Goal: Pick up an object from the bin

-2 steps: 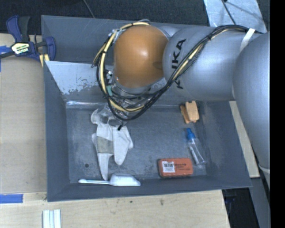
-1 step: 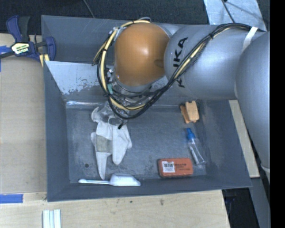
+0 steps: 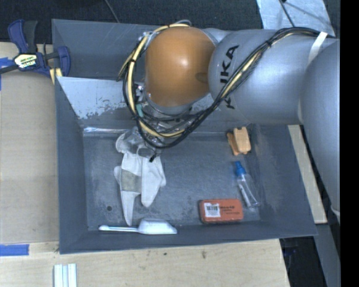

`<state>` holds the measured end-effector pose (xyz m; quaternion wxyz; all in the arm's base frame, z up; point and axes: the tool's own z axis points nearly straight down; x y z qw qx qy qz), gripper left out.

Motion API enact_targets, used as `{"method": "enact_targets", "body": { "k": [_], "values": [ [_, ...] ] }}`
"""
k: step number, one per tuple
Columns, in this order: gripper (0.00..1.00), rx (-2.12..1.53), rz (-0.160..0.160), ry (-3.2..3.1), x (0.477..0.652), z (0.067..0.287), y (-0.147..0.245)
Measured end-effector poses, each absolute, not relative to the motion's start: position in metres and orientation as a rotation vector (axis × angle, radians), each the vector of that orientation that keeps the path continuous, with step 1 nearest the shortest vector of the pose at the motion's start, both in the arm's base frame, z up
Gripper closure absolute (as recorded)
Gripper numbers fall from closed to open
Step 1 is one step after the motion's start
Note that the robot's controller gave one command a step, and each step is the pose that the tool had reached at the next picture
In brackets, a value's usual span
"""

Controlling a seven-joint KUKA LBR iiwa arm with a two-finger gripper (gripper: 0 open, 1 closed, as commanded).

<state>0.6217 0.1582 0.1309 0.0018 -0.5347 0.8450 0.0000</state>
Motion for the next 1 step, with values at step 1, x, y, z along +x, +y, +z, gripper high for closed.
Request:
{"method": "enact_targets", "body": {
  "k": [1],
  "values": [
    [1.00, -1.676, 0.000, 2.652, 0.6221, 0.1395, 0.1583]
  ]
}}
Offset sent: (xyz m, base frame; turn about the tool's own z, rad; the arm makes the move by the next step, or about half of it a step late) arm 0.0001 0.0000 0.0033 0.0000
